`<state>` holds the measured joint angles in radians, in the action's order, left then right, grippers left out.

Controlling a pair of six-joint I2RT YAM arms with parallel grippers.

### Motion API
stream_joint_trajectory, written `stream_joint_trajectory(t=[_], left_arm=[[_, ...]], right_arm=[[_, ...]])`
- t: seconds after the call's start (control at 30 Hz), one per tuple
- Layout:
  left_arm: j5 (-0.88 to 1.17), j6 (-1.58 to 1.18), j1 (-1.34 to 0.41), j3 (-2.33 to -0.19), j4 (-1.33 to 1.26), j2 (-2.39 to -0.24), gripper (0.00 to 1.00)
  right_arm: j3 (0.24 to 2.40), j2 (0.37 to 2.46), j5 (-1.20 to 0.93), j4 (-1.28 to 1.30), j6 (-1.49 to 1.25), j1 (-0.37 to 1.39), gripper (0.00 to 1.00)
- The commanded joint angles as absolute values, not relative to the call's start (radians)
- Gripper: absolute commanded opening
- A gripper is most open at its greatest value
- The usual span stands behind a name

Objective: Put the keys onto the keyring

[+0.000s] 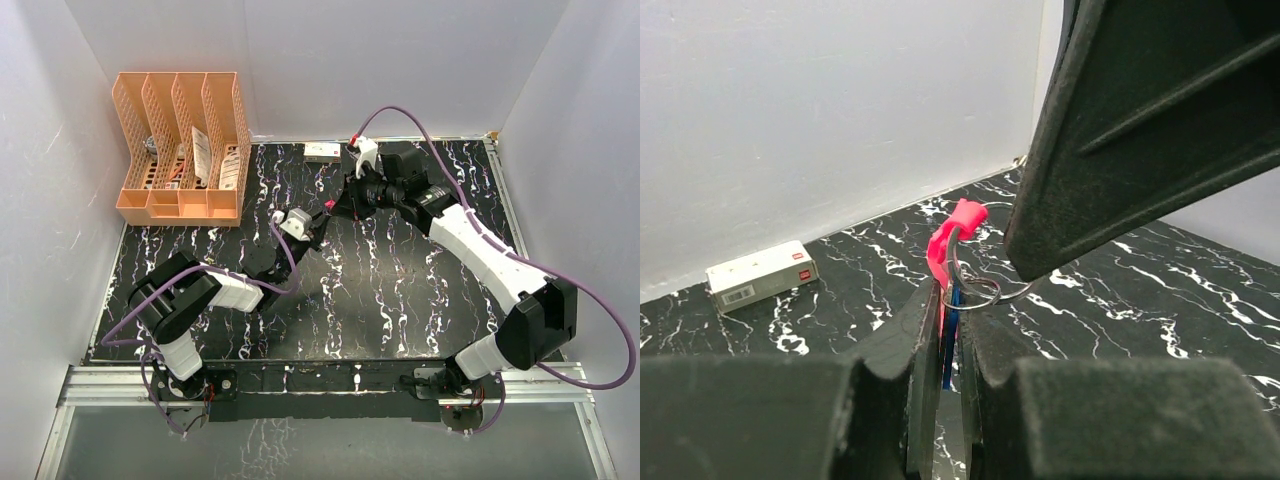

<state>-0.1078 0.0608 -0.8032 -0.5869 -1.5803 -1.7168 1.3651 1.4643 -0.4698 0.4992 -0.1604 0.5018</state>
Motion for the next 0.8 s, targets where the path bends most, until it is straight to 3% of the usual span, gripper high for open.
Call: stream_joint_trajectory(t=[0.0,0.03,0.13,0.17,0.27,0.77], left_arm=[[-0.066,0.017,-0.806,-0.590,-1.750,-1.671,0.00],[-0.069,0.005,-0.805,-0.590,-1.739,-1.668,0.00],[-0.087,-0.016,-0.807,-0.596,-1.668,-1.641,0.65],[-0.092,-0.018,-0.807,-0.592,-1.650,-1.629,0.73],[-0.126,-0.012,-0.807,-0.568,-1.616,-1.589,0.86],[-0.362,0.025,-0.806,-0.475,-1.432,-1.394,0.88]], right_arm=[[1.322,1.397,-0.480,0.340,-0.184,0.502,0.00],[1.311,1.386,-0.480,0.317,-0.185,0.502,0.00],[1.254,1.341,-0.447,0.218,-0.203,0.502,0.00],[1.228,1.320,-0.424,0.171,-0.208,0.502,0.00],[1.159,1.258,-0.345,0.032,-0.212,0.502,0.00],[1.239,1.285,-0.027,0.163,-0.186,0.502,0.00]])
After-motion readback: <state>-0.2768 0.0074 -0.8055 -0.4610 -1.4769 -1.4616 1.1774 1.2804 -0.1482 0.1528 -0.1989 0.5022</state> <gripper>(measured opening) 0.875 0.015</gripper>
